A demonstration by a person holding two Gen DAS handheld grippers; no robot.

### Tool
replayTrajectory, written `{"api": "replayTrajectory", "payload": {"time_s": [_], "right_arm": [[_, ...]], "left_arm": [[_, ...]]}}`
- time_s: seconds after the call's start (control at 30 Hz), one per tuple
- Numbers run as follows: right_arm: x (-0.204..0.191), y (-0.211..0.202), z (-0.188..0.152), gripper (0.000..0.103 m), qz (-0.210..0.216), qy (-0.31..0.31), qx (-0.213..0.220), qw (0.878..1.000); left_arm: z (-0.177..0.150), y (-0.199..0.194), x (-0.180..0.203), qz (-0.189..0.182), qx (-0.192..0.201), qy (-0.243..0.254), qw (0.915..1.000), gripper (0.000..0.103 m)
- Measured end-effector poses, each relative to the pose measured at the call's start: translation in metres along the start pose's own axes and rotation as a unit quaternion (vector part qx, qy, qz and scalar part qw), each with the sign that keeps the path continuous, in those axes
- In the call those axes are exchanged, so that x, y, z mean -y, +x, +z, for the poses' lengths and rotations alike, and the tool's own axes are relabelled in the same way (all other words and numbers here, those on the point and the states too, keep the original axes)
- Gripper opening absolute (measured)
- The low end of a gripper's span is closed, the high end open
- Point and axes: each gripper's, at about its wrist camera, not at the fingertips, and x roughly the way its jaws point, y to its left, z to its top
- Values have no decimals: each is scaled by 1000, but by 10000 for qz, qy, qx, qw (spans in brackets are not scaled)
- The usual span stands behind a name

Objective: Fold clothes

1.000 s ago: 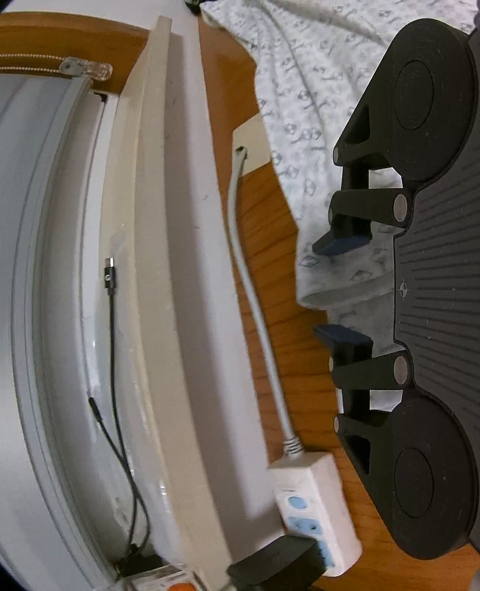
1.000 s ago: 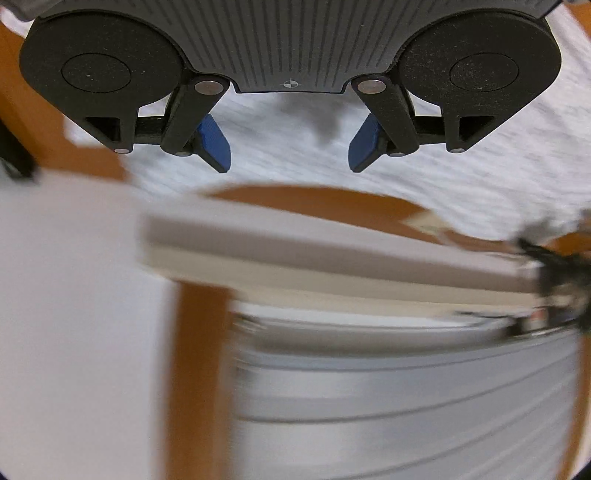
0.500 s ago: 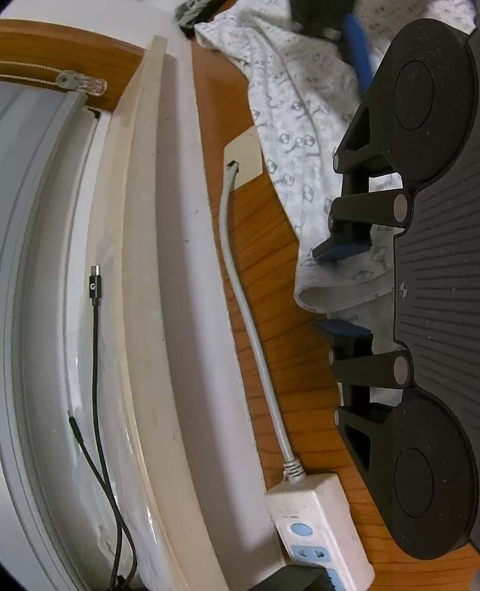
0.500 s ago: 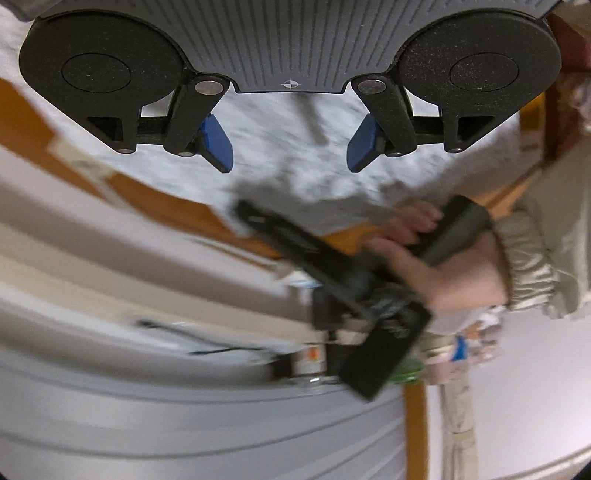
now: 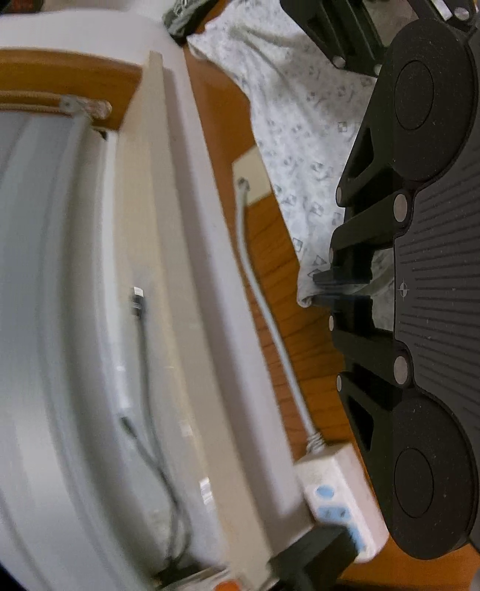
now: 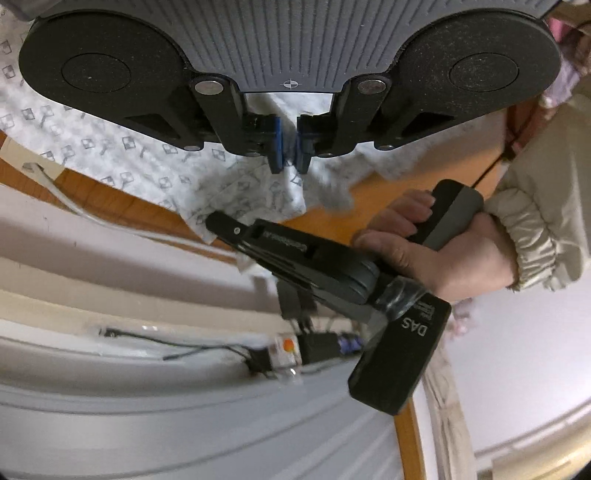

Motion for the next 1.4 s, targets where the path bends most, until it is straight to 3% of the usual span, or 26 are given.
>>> {"api": "replayTrajectory", "payload": {"time_s": [0.13,0.23,0.3,0.37,0.4,0.57,0.8,0.97,1.13,1.23,1.4], "right_arm": [[-13,-9,5,8,219,-97,145,9996],[-19,4,7,12,194,-104,74,9997],[-21,12,2,23,127,-57,-54,9999],[-21,7,-1,33,125,-76,-58,9999],[-20,1,-2,38,118,-101,-31,9999],[11,-50,-3,47,-716,-144,-8,9973],[70,-171,-47,47,-2300,171,-107,9730],[89,-236,-82,47,-2867,424,-288,9566],[88,-243,-97,47,-2904,353,-504,9549],[82,-230,-95,48,-2660,241,-630,9616],[74,-205,-94,48,-2688,-233,-924,9585]], "left_arm": [[9,-22,1,90,-111,229,9996,5],[1,-9,-3,368,-491,216,9979,15],[-7,-2,-3,596,-563,229,9964,24],[-11,0,-2,688,-476,207,9963,43],[-12,0,-1,725,-411,189,9963,47],[7,2,24,483,51,200,9986,69],[36,42,103,-384,393,615,9966,72],[43,80,155,-924,532,832,9908,73],[38,114,184,-1085,510,977,9880,74],[34,123,178,-1220,453,854,9878,73],[38,122,171,-1232,451,698,9889,74]]}}
